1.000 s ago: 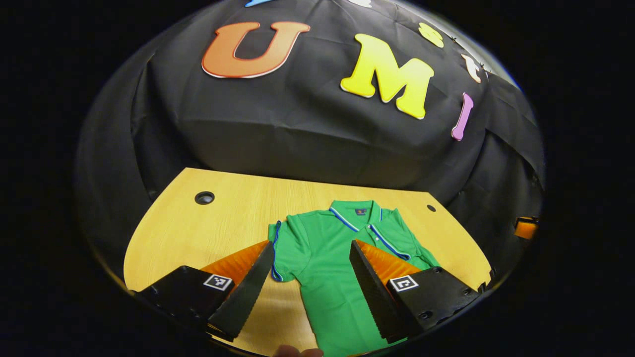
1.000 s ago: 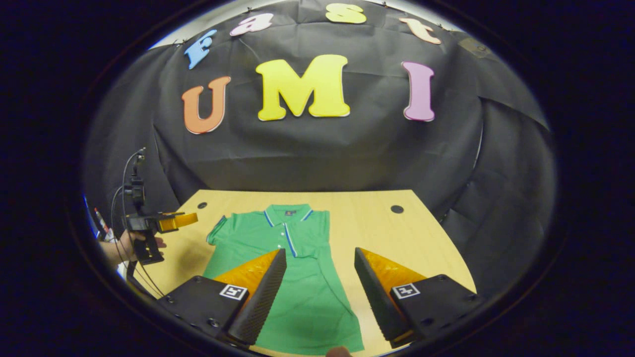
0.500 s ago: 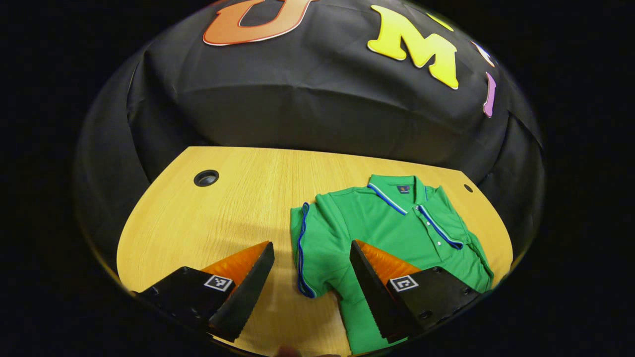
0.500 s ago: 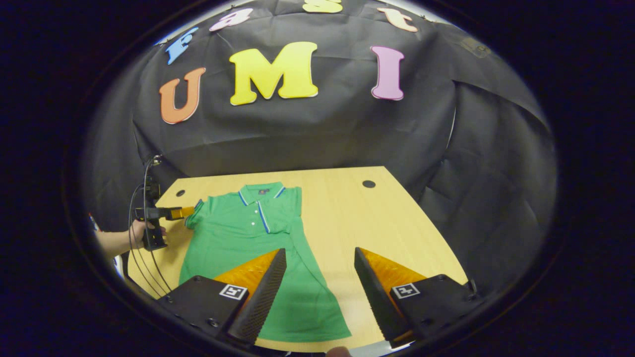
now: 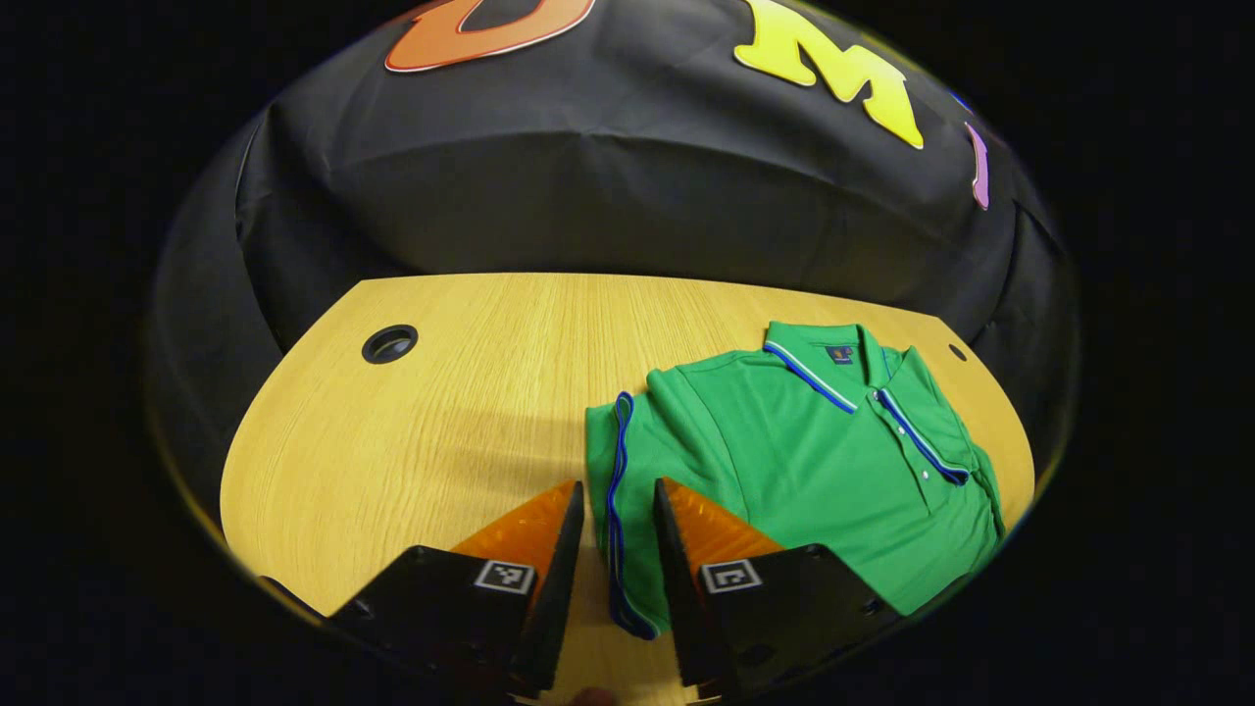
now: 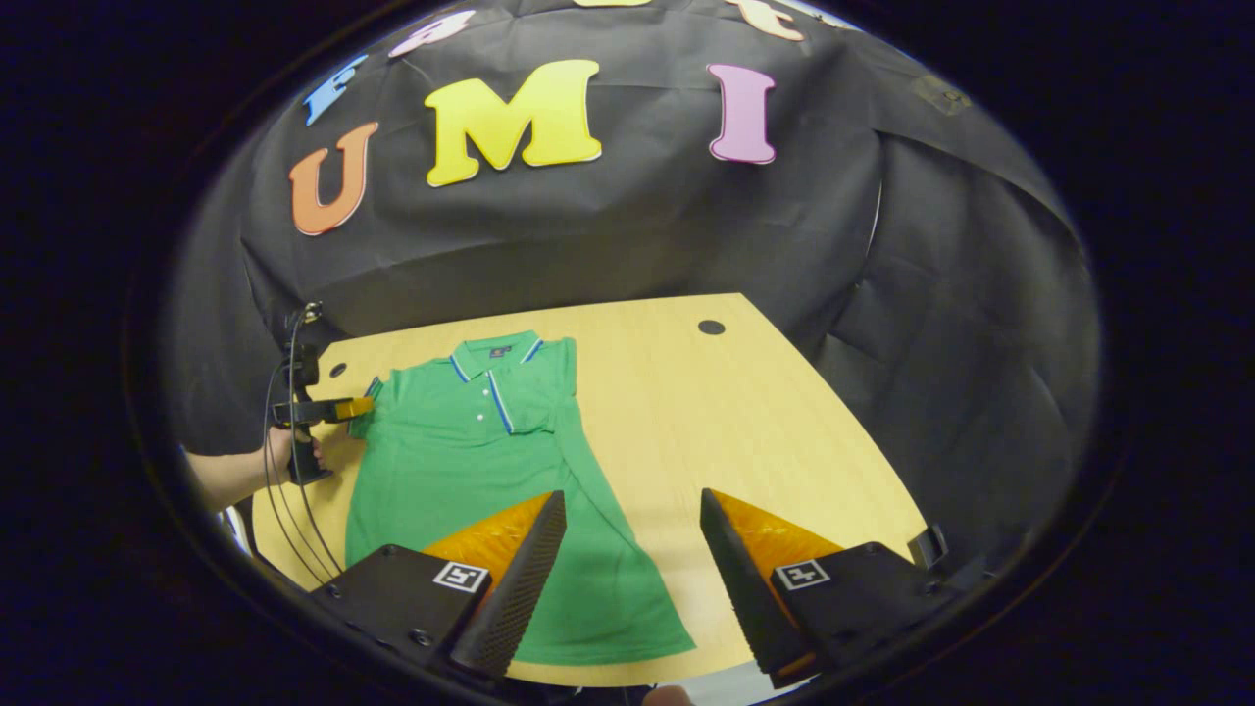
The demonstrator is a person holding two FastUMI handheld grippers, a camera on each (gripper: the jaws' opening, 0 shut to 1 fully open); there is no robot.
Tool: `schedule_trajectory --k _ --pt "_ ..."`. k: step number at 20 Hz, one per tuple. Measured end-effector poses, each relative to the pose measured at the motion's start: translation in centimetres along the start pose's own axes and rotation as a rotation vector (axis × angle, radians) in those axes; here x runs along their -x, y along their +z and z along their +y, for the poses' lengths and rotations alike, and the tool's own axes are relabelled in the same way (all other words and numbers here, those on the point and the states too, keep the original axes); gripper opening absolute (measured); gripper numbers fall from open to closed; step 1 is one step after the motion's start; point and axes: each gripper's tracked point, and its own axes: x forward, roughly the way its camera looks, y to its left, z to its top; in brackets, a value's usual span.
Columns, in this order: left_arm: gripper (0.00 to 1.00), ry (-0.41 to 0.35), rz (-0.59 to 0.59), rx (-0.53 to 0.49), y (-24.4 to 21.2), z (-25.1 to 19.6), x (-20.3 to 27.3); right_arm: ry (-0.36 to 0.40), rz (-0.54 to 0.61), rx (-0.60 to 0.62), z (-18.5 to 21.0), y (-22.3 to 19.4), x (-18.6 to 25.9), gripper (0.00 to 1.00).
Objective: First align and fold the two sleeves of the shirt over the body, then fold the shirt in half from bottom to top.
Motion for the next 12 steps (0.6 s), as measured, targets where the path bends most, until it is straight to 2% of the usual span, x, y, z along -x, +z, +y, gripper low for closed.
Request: schedule_trajectory --k 1,2,3,4,5,8,10,12 --pt "0.43 0.005 -0.007 -0.012 0.2 0.2 -0.3 -0.002 0.005 -0.003 0.0 -0.2 -0.1 0.87" --pt "0.45 0.024 -0.004 -0.023 0.2 0.6 -0.5 -0.004 0.014 -0.006 0.0 -0.6 -0.3 0.87" --pt "0.29 0.031 -0.002 -0.03 0.2 0.7 -0.4 -0.005 0.02 -0.01 0.0 -0.9 -0.4 0.87" --pt "0.19 0.037 0.002 -0.039 0.3 0.7 -0.3 -0.006 0.027 -0.016 -0.1 -1.2 -0.5 0.9" --pt "0.18 0.038 0.003 -0.048 0.2 0.8 -0.4 -0.008 0.032 -0.026 -0.2 -1.4 -0.6 0.87" --pt "0.04 0.046 -0.004 -0.051 0.5 0.9 -0.4 -0.022 0.028 -0.038 -1.0 -1.5 -0.8 0.9" --pt "0.04 0.049 -0.015 -0.059 1.0 0.8 -0.1 -0.03 0.021 -0.045 -1.5 -1.5 -0.9 0.87" --pt "0.04 0.043 -0.037 -0.071 2.0 0.4 0.4 -0.031 0.022 -0.062 -2.0 -1.6 -0.9 0.9"
